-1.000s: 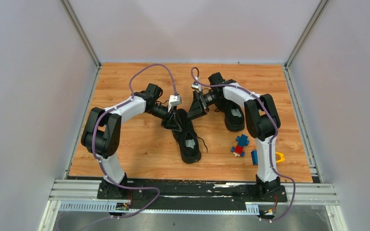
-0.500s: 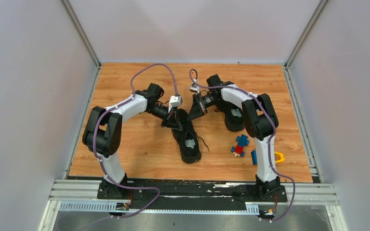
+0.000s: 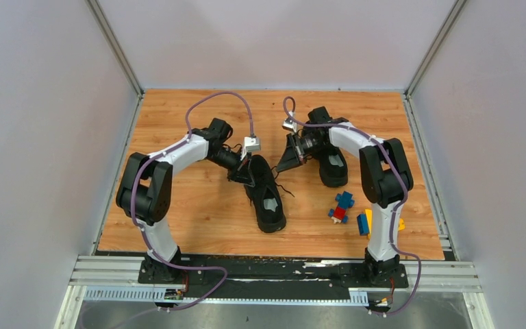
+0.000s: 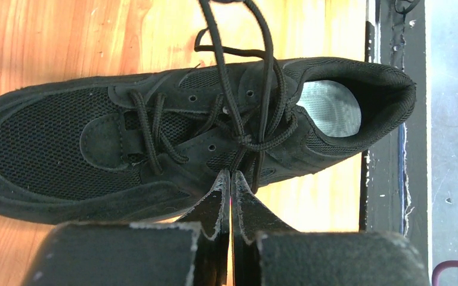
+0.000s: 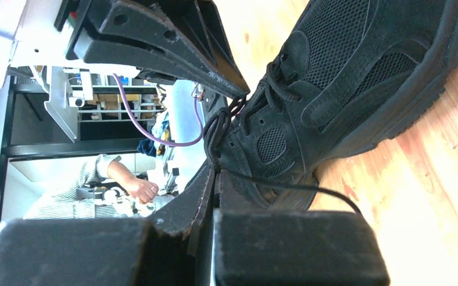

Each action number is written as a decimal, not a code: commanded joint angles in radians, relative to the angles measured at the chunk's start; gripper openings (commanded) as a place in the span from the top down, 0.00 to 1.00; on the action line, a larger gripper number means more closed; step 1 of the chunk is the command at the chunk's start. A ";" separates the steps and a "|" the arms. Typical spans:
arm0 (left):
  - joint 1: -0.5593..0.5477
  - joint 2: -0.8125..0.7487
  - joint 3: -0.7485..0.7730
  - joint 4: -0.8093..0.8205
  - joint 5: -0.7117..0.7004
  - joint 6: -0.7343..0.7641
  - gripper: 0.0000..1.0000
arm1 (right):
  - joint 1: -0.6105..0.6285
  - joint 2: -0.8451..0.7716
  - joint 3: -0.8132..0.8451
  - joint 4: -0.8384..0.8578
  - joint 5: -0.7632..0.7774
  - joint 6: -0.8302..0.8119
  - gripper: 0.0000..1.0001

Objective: Tie the shoes
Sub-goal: Tie the shoelace on the shoe.

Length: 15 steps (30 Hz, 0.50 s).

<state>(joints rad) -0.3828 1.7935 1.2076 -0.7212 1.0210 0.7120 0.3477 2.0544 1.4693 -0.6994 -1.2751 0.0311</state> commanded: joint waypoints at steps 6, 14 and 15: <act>0.019 -0.104 -0.005 -0.016 -0.165 -0.130 1.00 | -0.025 -0.102 -0.108 0.021 0.038 -0.075 1.00; 0.027 -0.169 -0.018 -0.072 -0.299 -0.114 1.00 | -0.061 -0.125 -0.138 0.024 0.092 -0.089 1.00; 0.027 -0.172 -0.020 -0.071 -0.305 -0.115 1.00 | -0.067 -0.130 -0.141 0.024 0.100 -0.089 1.00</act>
<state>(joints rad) -0.3649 1.6852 1.2022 -0.7578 0.8021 0.6022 0.3130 1.9949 1.3334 -0.6975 -1.2026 -0.0246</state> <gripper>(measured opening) 0.006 0.013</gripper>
